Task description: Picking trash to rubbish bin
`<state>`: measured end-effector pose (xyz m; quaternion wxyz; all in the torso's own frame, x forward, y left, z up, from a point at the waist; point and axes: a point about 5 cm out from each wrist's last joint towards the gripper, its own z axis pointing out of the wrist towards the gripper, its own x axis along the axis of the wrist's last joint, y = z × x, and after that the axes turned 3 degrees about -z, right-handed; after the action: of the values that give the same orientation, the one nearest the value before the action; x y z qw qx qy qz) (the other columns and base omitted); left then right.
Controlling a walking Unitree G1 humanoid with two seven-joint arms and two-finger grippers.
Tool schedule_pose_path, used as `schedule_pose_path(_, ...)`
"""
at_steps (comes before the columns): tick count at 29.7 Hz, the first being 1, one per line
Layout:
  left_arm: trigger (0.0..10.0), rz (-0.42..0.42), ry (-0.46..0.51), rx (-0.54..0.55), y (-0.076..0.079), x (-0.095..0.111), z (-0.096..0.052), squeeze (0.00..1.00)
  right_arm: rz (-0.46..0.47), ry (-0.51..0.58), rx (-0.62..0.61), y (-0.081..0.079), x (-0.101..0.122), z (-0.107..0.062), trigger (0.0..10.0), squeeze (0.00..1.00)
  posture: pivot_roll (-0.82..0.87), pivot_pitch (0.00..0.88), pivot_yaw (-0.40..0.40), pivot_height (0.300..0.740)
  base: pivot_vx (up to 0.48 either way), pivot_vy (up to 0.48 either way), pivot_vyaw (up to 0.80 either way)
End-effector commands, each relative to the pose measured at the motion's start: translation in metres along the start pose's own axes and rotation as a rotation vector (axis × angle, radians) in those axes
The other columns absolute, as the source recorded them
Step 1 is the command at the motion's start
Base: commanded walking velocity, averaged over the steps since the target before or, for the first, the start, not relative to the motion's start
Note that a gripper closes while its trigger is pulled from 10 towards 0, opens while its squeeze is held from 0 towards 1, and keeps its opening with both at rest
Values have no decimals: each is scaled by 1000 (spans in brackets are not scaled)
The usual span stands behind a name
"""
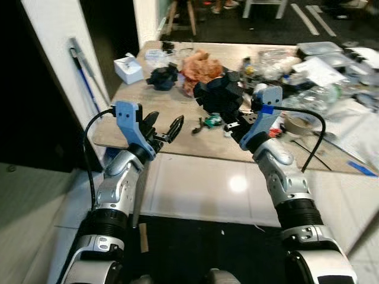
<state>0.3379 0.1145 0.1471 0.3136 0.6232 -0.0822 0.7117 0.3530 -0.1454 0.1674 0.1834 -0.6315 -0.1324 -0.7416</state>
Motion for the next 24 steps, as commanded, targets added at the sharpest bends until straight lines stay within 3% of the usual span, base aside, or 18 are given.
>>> schedule_pose_path(1,10000,4,-8,10,-3,-3,-3,0,2,-9,15,-4,-3,1,10000,0,-88,0,-17,740,-289,0,0)
schedule_pose_path(19,10000,4,-17,5,-4,-5,-3,0,1,-45,14,-5,-8,3,10000,0,-87,0,-12,740,-255,0,0)
schedule_pose_path(24,10000,21,-31,-11,-4,-6,-3,0,2,-61,17,-5,-9,3,10000,0,-88,0,-11,740,0,0,-756)
